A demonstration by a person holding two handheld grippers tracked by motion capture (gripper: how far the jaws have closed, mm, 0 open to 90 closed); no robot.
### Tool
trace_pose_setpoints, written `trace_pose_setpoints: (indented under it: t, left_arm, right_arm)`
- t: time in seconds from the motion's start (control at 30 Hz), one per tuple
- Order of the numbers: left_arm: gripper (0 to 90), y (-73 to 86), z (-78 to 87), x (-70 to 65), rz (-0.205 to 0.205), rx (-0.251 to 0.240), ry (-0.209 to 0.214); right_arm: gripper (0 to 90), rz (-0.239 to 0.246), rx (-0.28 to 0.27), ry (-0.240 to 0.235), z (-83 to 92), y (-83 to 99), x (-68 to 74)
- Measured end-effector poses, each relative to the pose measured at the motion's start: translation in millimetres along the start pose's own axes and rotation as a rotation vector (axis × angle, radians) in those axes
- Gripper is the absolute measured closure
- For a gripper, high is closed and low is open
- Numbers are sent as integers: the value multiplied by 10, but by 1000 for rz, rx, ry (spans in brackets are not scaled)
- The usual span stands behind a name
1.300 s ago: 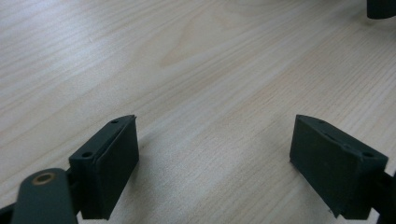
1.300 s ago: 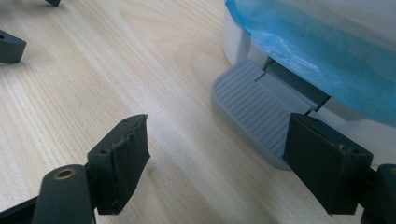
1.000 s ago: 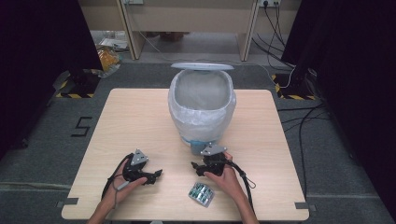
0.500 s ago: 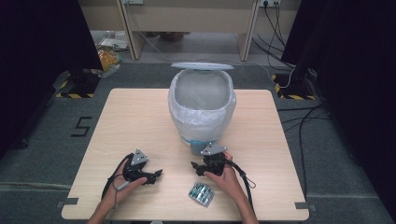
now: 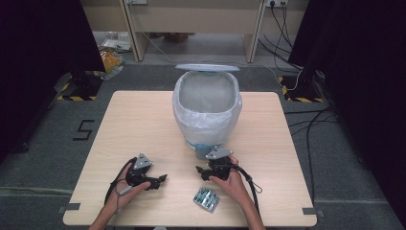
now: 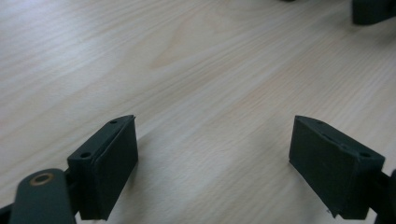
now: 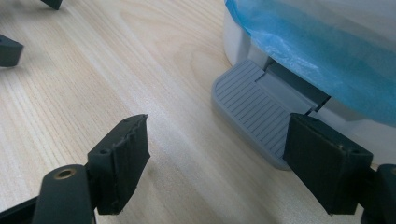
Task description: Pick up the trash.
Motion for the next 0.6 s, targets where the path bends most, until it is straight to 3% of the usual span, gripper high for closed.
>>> trace_pose_setpoints:
  t: [0.03, 0.13, 0.2, 0.3, 0.4, 0.6]
  left_arm:
    - [155, -8, 7, -37, 7, -4, 19]
    - [155, -61, 40, -204, -27, -27, 33]
    - [154, -104, 64, -367, -46, -50, 64]
    - [153, -142, 84, -617, -104, -53, 91]
    - [152, -157, 69, -805, -138, -53, 108]
    - [151, -153, 23, -1063, -153, -61, 130]
  right_arm:
    - [224, -3, 1, -2, 1, 1, 1]
    - [223, -1, 1, -2, 2, 2, -7]
    - [224, 0, 1, -3, 2, 3, -5]
    - [224, 0, 1, -2, 2, 3, -5]
    - [224, -1, 1, -3, 0, 0, 0]
    - [224, 10, 12, 2, 1, -1, -3]
Point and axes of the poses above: each handheld gripper's, and its own axes: z roughly backward along the jaws, y roughly out of its underside, x roughly to its left, the point moved 7 cm from there along -z, roughly forward along the jaws, and after that the axes turned 13 degrees about x, right-handed, at the moved point
